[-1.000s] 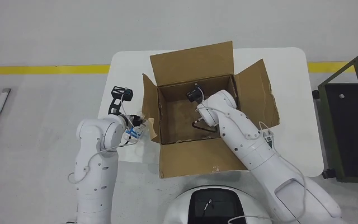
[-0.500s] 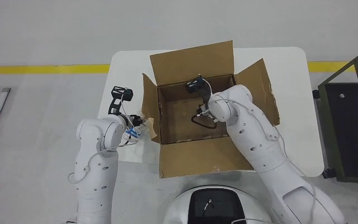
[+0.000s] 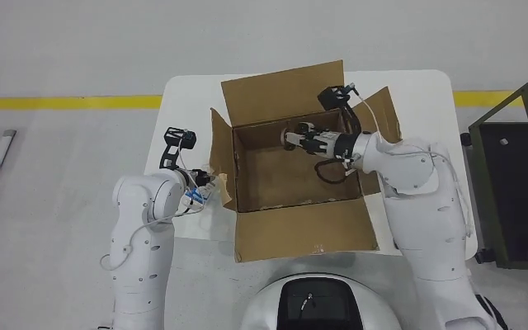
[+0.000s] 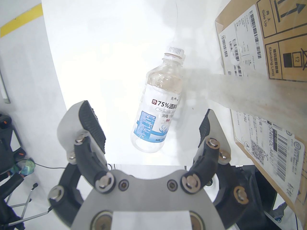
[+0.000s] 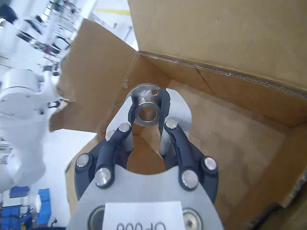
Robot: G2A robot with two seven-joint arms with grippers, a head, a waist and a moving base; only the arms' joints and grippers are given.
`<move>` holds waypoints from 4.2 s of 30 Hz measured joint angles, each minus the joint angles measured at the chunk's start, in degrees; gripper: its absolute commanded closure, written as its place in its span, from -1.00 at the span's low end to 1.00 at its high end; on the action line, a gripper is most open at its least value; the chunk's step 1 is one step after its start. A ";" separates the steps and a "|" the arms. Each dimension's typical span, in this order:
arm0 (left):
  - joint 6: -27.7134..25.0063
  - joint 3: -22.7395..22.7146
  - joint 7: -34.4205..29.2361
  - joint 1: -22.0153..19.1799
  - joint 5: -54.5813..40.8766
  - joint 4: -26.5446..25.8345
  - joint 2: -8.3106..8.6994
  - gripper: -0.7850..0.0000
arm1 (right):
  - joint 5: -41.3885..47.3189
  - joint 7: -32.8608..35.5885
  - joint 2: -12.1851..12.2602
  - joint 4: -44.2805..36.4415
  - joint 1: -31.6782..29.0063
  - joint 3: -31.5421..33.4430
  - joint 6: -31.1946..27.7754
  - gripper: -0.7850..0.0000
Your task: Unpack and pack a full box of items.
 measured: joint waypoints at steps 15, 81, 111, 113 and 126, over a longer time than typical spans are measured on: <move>0.00 0.00 0.00 0.00 0.00 0.00 0.00 -1.00 | 3.86 -1.61 0.26 -0.22 -0.79 0.18 -0.56 1.00; 0.00 0.00 0.00 0.00 0.00 0.00 0.00 -1.00 | -35.99 21.03 14.32 -16.95 -24.72 15.13 0.91 0.90; 0.00 0.00 0.00 0.00 0.00 0.00 0.00 -1.00 | -19.44 -9.25 16.97 -28.26 -27.97 25.76 -2.98 1.00; 0.00 0.00 0.00 0.00 0.00 0.00 0.00 -1.00 | -20.08 -13.39 16.93 -27.72 -28.35 24.96 -2.15 1.00; 0.00 0.00 0.00 0.00 0.00 0.00 0.00 -1.00 | -21.31 -20.53 16.80 -27.16 -29.18 23.25 0.82 1.00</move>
